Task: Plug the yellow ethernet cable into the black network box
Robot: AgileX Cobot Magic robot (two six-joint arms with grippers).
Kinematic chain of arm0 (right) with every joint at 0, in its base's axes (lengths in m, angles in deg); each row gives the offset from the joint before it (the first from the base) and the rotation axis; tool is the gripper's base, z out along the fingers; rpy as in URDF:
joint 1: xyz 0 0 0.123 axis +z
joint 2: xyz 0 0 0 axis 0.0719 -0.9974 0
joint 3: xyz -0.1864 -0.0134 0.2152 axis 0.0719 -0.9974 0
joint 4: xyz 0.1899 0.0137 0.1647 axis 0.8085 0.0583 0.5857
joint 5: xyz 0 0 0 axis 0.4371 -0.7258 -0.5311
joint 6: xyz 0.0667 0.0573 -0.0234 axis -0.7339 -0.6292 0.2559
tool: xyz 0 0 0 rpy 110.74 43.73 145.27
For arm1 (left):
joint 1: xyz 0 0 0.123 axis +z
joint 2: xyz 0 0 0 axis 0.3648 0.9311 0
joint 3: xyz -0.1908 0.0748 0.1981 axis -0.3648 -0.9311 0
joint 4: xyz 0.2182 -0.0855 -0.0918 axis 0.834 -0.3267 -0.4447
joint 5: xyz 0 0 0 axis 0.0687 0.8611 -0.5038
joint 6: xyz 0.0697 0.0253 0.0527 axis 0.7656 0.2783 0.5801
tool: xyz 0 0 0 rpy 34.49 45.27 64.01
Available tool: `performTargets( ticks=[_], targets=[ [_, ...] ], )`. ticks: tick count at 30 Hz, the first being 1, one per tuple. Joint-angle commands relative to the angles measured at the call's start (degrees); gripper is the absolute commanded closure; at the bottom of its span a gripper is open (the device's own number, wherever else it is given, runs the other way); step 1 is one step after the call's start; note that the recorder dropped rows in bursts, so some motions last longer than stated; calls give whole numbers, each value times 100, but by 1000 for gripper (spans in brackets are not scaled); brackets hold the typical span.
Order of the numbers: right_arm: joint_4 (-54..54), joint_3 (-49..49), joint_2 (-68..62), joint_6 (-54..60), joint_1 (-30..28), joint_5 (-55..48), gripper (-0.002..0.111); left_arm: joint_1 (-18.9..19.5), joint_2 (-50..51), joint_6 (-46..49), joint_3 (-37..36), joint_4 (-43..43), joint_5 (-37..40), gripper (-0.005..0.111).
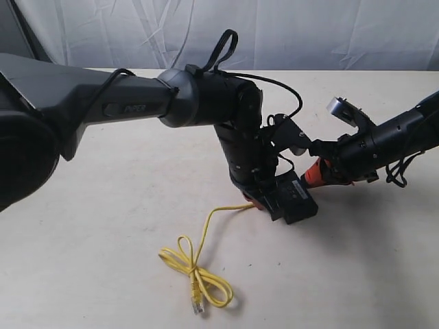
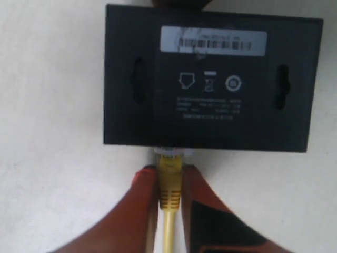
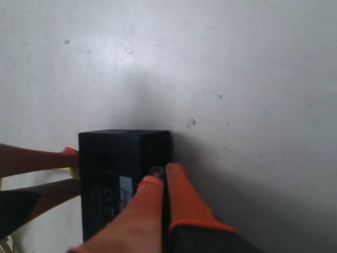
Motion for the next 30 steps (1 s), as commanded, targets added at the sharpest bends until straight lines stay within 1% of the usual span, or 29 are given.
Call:
performTargets(
  ticks=[1, 8, 12, 15, 20, 25, 30],
  targets=[
    [140, -26, -15, 74, 3, -240, 109, -28, -14, 92, 226, -83, 84, 107],
    [267, -26, -15, 74, 3, -382, 109, -28, 98, 92, 252, -300, -90, 107],
    [273, -26, -15, 86, 169, -372, 109, -28, 112, -29, 252, -314, -231, 107],
    [273, -26, -15, 102, 288, -328, 109, -28, 112, -43, 255, -294, -194, 107],
    [142, -26, -15, 148, 263, -79, 109, -16, 112, -153, 265, 4, -64, 107],
    [-21, -26, -15, 148, 125, -60, 109, 66, 112, -242, 265, 50, -28, 107],
    [-100, -26, -15, 148, 105, 38, 109, 133, 112, -242, 265, 65, -16, 107]
  ],
)
